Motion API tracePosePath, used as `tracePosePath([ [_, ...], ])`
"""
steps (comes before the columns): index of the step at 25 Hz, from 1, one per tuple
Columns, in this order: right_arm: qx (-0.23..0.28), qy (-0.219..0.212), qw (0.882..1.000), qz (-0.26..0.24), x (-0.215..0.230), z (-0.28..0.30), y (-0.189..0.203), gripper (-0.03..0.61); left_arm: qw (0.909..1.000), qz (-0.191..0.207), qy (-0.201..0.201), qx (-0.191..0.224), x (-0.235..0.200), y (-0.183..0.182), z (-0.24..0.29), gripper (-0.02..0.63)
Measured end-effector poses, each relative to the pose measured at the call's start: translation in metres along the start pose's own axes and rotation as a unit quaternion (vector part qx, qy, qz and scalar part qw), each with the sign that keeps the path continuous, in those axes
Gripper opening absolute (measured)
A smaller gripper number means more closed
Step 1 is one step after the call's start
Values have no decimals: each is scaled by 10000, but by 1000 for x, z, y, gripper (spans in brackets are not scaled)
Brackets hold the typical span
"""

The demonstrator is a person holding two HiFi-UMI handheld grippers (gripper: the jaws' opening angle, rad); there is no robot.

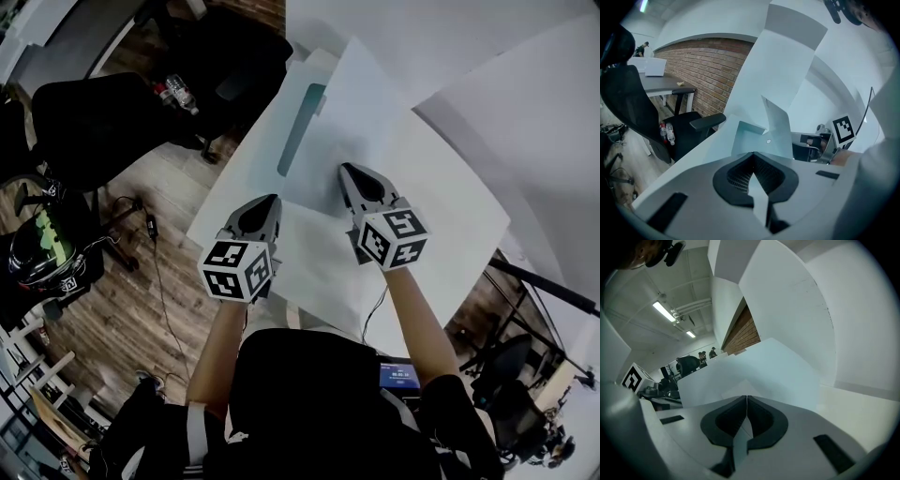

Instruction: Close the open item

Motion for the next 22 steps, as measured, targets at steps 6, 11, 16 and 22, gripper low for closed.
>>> tracePosePath([
  [6,-41,24,10000,-87,-2,0,-2,40,10000,-52,3,9,-3,2,0,11],
  [11,-63,4,9999,-80,-2,2,1,40,9999,-97,-43,37,-7,1,1,11],
  [16,-101,-24,9999,-86,-4,8,3,40,9997,-179,-188,44,-19,4,1,11],
  [22,-168,-33,9998,-105,-5,17,8,40,9979,-466,-426,147,-49,8,-2,11],
])
Point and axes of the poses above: the fingertips, and each gripper's own axes: z forward along the fingers, x to its right, y out of its underside, the point moved 2 cm from there along -z, backward along the fingers, and after that the axes turned 5 degrees about -y, right-handed, at the moved point
